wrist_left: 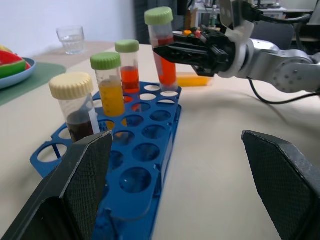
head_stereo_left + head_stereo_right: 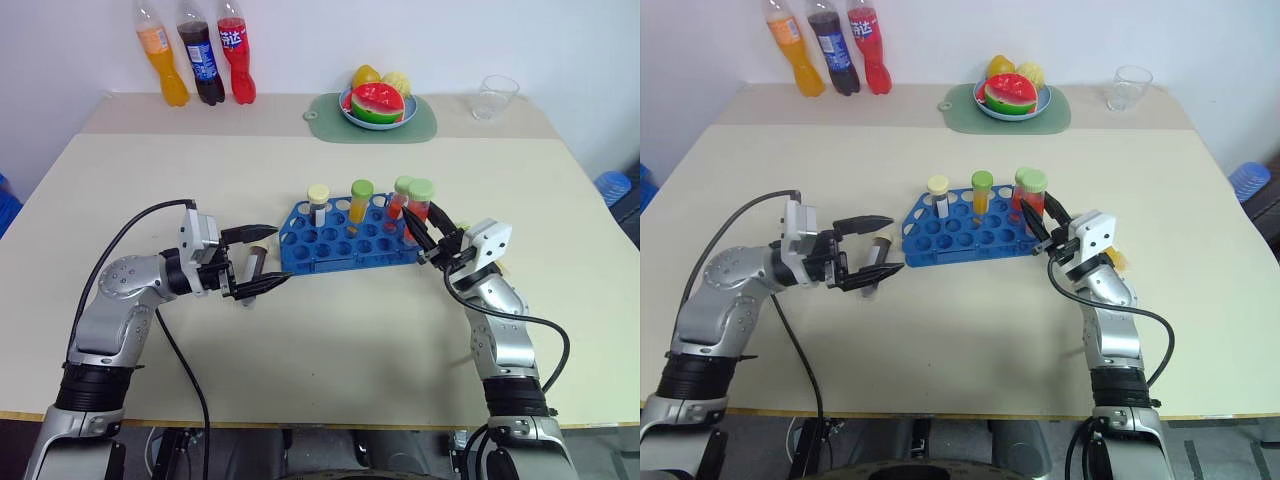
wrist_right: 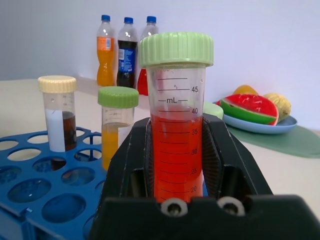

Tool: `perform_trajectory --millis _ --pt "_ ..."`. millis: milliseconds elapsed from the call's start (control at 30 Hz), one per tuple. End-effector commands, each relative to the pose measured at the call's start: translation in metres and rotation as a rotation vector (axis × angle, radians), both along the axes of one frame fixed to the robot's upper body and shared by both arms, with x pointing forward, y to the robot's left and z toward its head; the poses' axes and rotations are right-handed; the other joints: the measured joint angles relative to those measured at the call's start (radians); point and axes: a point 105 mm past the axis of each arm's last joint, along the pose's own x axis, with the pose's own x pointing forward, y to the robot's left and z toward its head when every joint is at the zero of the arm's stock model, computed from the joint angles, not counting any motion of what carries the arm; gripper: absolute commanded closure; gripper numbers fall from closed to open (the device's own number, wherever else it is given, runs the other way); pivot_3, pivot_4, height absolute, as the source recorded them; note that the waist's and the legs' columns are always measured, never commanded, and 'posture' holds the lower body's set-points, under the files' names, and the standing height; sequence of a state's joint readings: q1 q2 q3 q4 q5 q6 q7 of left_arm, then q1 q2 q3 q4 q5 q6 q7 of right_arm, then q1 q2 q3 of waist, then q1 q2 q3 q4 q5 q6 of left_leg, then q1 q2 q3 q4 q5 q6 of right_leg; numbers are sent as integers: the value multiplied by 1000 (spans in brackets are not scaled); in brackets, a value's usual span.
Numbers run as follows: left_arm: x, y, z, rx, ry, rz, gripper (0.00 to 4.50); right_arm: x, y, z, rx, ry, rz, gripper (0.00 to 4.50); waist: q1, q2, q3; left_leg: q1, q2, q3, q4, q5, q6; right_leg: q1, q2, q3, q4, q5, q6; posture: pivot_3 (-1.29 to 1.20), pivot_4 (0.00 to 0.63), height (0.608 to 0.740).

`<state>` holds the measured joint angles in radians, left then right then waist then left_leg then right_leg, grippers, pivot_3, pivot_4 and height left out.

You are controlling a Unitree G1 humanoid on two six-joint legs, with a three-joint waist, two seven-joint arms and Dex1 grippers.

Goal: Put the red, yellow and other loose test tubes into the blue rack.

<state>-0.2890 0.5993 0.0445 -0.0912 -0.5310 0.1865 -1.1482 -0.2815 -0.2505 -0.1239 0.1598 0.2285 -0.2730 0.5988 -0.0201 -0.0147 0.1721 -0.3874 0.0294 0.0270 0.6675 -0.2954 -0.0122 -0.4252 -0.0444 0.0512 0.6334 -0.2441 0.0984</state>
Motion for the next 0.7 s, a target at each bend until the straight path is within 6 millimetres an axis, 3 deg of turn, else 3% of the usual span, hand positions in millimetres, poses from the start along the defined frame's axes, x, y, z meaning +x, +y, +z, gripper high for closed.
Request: perform_trajectory --millis 33,233,533,700 --pt "-2 2 12 4 -58 5 223 0 13 -10 12 35 50 3619 0 0 0 0 0 0 0 0 0 0 0 0 0 0 0 0 150 740" --pt "-3 2 12 1 -57 11 223 -8 19 -15 1 52 91 3619 1 0 -1 0 0 0 0 0 0 0 0 0 0 0 0 0 150 740" --pt "-4 -1 14 -4 -55 10 223 -7 -3 -16 3 55 1 3619 4 -2 -2 0 0 0 0 0 0 1 0 0 0 0 0 0 150 740" --pt "-3 -4 15 -6 -54 6 223 -6 -4 -16 -2 54 -3 3619 3 -2 -2 0 0 0 0 0 0 1 0 0 0 0 0 0 150 740"
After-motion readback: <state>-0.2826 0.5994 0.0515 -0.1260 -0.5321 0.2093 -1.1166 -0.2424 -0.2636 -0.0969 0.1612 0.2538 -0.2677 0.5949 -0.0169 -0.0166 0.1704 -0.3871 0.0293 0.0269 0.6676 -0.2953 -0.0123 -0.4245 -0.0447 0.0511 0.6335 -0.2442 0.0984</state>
